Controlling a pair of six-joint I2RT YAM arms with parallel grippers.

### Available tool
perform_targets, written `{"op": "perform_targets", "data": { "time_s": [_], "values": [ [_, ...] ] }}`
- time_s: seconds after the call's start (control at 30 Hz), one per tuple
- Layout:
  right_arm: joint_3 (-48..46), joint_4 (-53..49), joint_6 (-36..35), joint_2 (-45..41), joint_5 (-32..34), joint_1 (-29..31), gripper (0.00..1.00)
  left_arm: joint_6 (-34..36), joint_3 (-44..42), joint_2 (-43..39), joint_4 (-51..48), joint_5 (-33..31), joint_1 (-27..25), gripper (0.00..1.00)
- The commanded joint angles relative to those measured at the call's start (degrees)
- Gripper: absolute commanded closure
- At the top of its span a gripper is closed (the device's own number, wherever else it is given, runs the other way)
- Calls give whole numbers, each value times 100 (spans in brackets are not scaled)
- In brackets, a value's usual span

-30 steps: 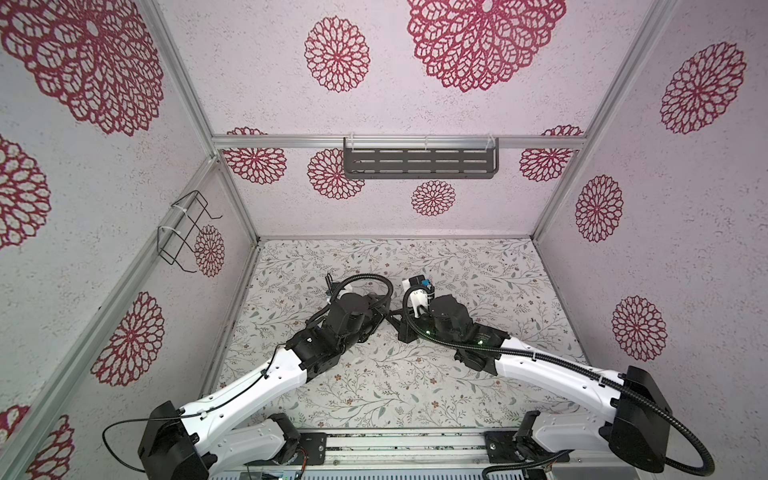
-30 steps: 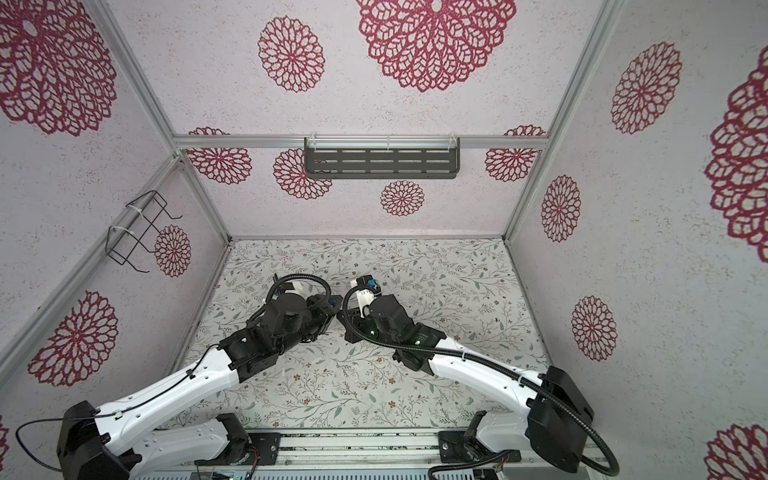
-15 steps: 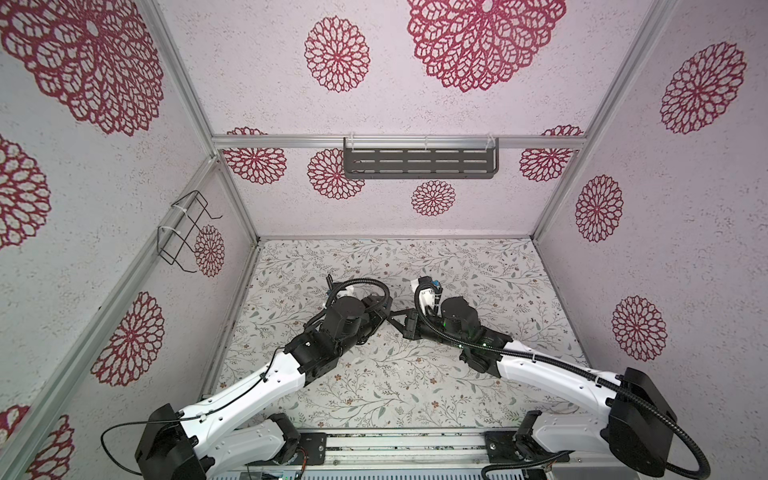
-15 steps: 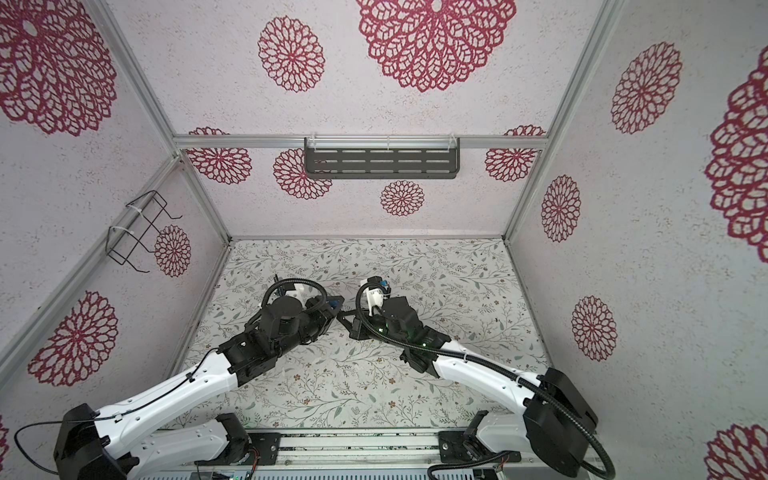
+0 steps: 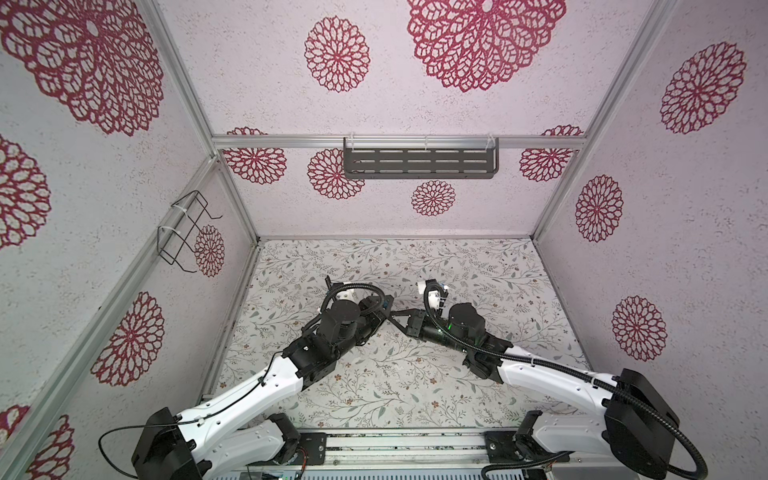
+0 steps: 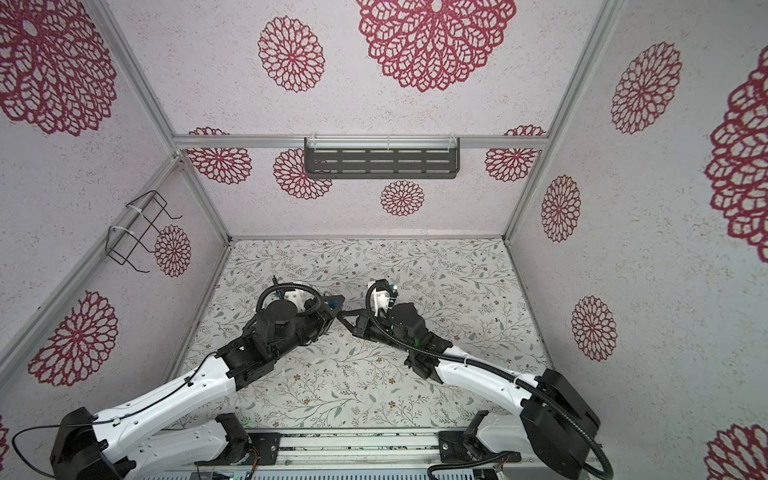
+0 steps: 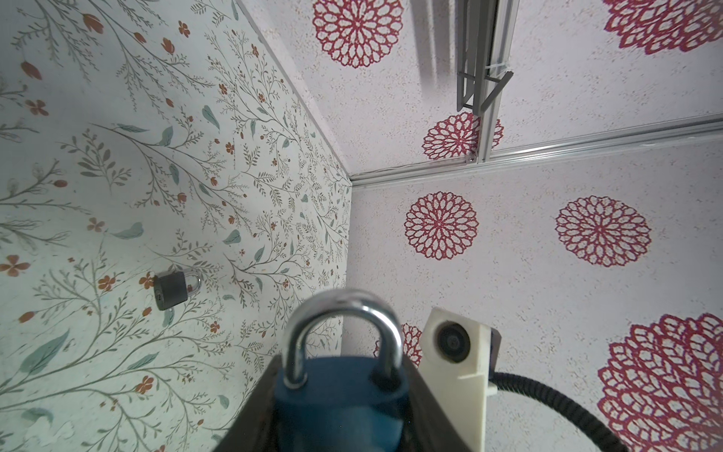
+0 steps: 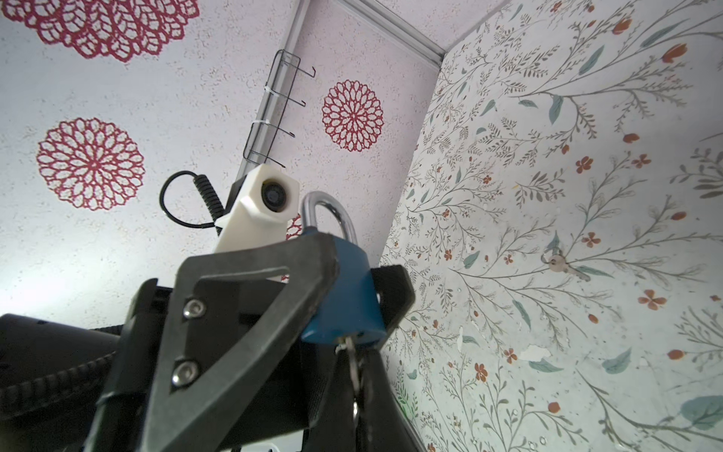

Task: Unlock with the key

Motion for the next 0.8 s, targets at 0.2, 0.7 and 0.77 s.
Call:
{"op": "perform_targets", "data": {
  "time_s": [0.2, 0.7, 0.77],
  "values": [
    [406, 1, -577, -264, 185, 85, 100, 79, -28, -205, 122, 99, -137, 100],
    [700, -2116, -2092, -688, 1035, 195, 68, 353, 654, -220, -1104, -634, -35, 100],
    [680, -2181, -2159, -793, 1152, 212, 68, 353, 677, -191, -1117, -601, -36, 100]
  ]
}}
